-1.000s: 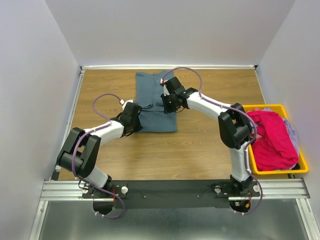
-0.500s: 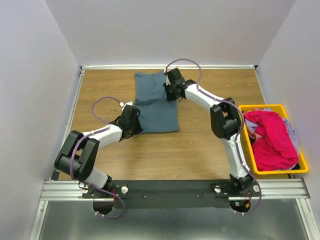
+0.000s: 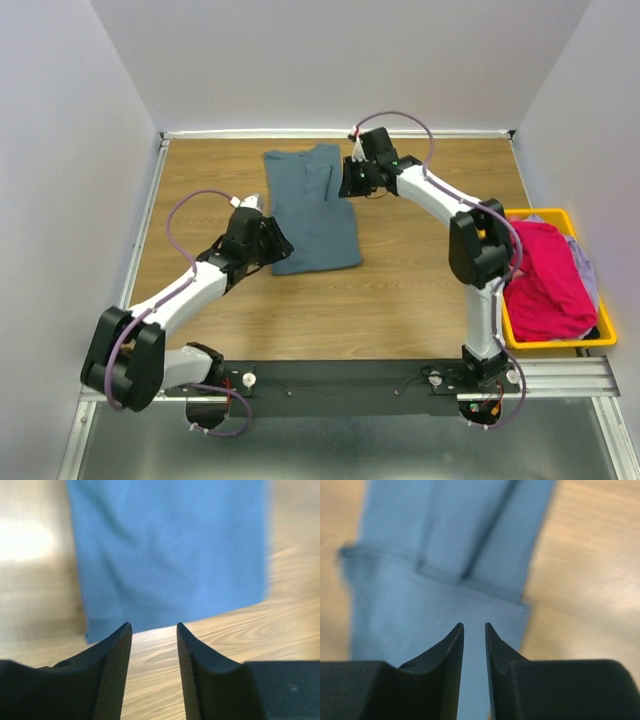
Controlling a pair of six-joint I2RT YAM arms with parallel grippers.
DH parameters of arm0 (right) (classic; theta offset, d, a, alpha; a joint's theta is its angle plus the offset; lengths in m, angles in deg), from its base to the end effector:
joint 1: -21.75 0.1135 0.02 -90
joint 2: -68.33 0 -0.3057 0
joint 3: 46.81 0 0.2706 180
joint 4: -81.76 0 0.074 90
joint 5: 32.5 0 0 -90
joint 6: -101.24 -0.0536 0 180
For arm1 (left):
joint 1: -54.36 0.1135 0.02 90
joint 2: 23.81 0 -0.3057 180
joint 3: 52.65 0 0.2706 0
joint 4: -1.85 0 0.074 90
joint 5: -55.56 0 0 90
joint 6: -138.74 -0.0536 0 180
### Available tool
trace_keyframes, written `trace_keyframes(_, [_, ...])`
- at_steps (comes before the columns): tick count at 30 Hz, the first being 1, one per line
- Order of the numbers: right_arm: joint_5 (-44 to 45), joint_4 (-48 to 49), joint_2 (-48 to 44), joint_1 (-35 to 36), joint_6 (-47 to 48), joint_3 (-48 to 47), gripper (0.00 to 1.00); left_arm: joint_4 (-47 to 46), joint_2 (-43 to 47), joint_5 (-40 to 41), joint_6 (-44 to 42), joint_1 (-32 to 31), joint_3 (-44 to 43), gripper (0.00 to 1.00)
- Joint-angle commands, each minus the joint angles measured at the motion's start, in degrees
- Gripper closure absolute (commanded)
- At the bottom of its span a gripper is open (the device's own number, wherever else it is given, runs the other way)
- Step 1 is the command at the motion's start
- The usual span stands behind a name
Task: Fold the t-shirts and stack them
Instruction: Fold the tshirt
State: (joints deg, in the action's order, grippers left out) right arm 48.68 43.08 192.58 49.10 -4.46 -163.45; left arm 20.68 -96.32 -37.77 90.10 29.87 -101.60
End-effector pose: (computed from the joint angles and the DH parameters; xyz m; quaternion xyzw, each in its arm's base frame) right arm 0.4830 0.2591 0.2386 -0.1224 0.9177 0.2026 0.3191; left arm 0.2447 -0.1149 0.2109 -0.1226 0.9064 -0.2416 0.3242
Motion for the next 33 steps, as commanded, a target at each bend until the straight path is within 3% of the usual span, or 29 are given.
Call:
trace_keyframes(1, [-16.3, 5.4, -9.4, 0.5, -4.0, 12.1, 0.68, -2.2, 4.3, -1.3, 0.0, 1.5, -2.8, 0.48])
trace_keyframes(5, [-27.7, 11.4, -14.9, 0.5, -4.2, 25.1, 0.68, -5.6, 2.8, -4.5, -0.5, 2.7, -1.0, 0.56])
trace_keyframes(9, [-36.9, 18.0, -18.1, -0.2, -5.5, 36.7, 0.68, -8.7, 1.1, -6.9, 2.0, 3.5, 3.9, 0.78])
trace_keyframes(13, [-40.0, 24.7, -16.6, -1.9, -6.6, 44.2, 0.68, -10.7, 0.4, -5.8, 4.4, 4.1, 9.1, 0.87])
trace_keyframes(16, [-44.0, 35.2, -12.8, -5.3, -10.0, 49.1, 0.69, -10.7, 0.3, -5.1, 7.0, 4.7, 12.1, 0.92])
trace_keyframes(22, [-45.7, 39.6, -7.0, -10.6, -11.5, 53.5, 0.73, -10.7, 1.3, -4.7, 8.9, 5.2, 14.1, 0.96])
trace_keyframes(31, [-42.5, 39.3, -12.3, -14.9, -12.1, 58.9, 0.73, -13.4, 5.5, -7.6, 8.8, 5.1, 15.4, 0.96])
trace_keyframes(33, [-43.2, 36.9, -13.7, -15.0, -10.8, 57.8, 0.73, -14.5, 6.1, -9.4, 8.8, 4.8, 15.2, 0.9])
